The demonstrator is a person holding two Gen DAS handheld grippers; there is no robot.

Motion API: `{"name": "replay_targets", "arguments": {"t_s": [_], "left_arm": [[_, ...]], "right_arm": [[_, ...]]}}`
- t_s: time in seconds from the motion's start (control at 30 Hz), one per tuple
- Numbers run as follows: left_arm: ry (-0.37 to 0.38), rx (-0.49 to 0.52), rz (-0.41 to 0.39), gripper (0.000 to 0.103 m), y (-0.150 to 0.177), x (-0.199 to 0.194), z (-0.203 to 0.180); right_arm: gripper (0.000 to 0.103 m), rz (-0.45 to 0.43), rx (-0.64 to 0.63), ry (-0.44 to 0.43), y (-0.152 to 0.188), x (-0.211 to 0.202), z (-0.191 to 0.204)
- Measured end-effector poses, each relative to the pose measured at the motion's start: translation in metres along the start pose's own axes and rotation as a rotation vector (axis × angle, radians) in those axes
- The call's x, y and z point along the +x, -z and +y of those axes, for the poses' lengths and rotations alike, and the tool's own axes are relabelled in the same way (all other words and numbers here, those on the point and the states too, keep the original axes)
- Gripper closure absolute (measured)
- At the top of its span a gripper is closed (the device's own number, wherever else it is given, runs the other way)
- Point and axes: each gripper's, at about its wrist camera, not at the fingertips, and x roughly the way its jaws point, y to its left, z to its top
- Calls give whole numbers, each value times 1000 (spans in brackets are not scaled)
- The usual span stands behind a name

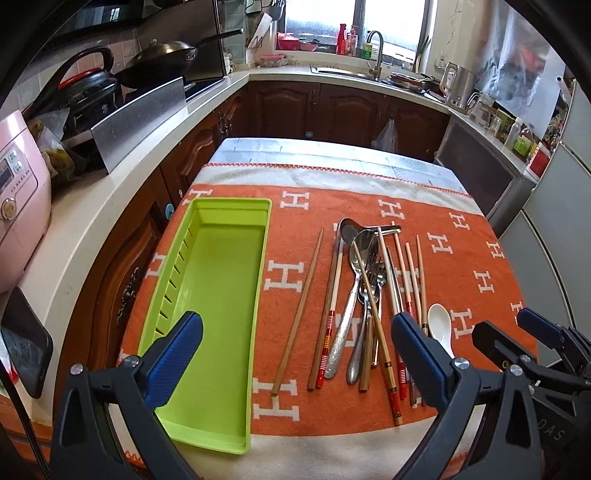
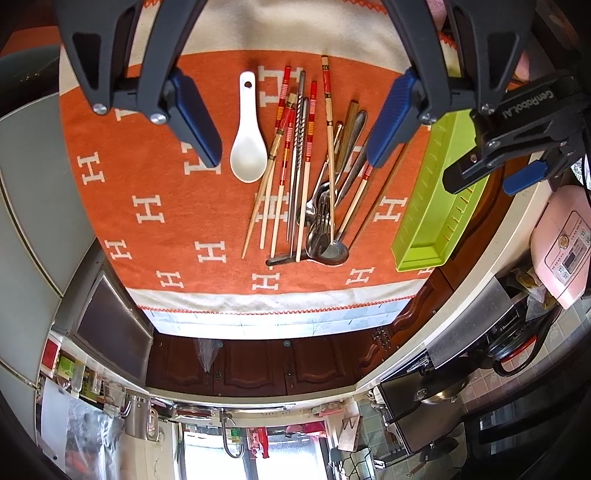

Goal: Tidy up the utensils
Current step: 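Move both tools toward the pile of chopsticks and cutlery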

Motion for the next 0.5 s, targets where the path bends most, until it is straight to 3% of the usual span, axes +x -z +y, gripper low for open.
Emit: {"name": "replay_targets", "arguments": {"t_s": [0.23,0.5], "left_arm": [[-10,-9,-16,2,-13,-9,7],[23,8,86,2,-21,-3,8]], "right_arm": [[24,-47,-36,-2,-8,-13,4],[24,-42,-47,-16,-14,-15,4]]}}
